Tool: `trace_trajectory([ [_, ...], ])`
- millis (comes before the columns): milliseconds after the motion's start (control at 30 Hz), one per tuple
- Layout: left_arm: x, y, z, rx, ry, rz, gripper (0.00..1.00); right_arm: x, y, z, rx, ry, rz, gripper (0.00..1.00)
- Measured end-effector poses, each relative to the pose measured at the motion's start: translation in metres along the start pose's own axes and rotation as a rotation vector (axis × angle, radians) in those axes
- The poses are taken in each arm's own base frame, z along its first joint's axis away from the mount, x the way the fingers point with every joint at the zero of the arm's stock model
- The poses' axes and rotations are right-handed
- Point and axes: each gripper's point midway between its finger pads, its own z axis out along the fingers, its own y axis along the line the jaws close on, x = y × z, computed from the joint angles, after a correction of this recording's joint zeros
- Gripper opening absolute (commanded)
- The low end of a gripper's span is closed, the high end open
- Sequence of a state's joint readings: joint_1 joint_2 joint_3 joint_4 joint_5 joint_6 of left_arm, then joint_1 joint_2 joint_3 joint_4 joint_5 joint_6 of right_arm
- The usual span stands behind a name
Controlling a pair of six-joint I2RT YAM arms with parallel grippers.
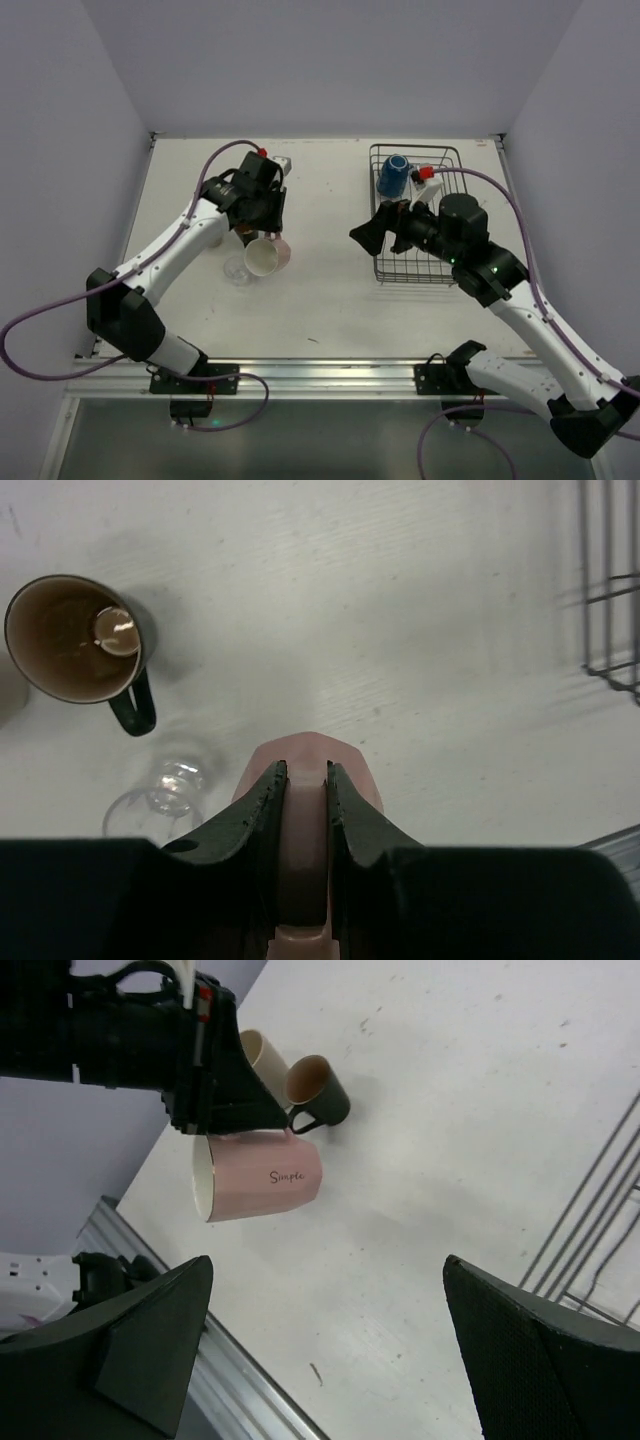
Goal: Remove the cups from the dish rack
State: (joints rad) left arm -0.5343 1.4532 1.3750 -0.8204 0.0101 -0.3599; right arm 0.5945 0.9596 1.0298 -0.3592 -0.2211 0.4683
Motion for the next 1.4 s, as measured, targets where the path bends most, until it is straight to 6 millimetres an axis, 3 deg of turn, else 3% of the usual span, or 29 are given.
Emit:
trace_trajectory([
  [167, 0.011, 0.022, 0.032, -0.124, 0.134, 0.03, 0.0, -0.001, -0.01, -0.02, 0.068, -0.032, -0.028, 0.99],
  [333, -0.001, 0.024, 0.05, -0.163, 0.177, 0.052, 0.0, 0.011, -0.023, -0.022, 0.116, -0.005, -0.039, 0.99],
  [467, -0.016, 0.023, 0.06, -0.176, 0.176, 0.061, 0.0, 0.018, -0.028, -0.02, 0.129, 0.017, -0.039, 0.99],
  [667, -0.016, 0.026, 0.059, -0.196, 0.183, 0.062, 0.0, 0.025, -0.035, -0.019, 0.152, 0.03, -0.039, 0.99],
  [867, -0.022, 0.023, 0.043, -0.188, 0.148, 0.05, 0.0, 0.029, -0.035, -0.013, 0.138, 0.044, -0.037, 0.99],
  [1133, -0.046, -0.002, -0.019, -0.07, -0.013, -0.019, 0.0, 0.046, -0.042, 0.014, 0.167, 0.089, -0.079, 0.99],
  [1267, -0.053, -0.017, -0.038, -0.001, -0.063, -0.098, 0.0, 0.051, -0.025, 0.021, 0.152, 0.07, -0.169, 0.99],
  [1400, -0.058, -0.032, -0.041, 0.07, -0.084, -0.183, 0.0, 0.052, 0.006, 0.029, 0.09, -0.002, -0.289, 0.99],
])
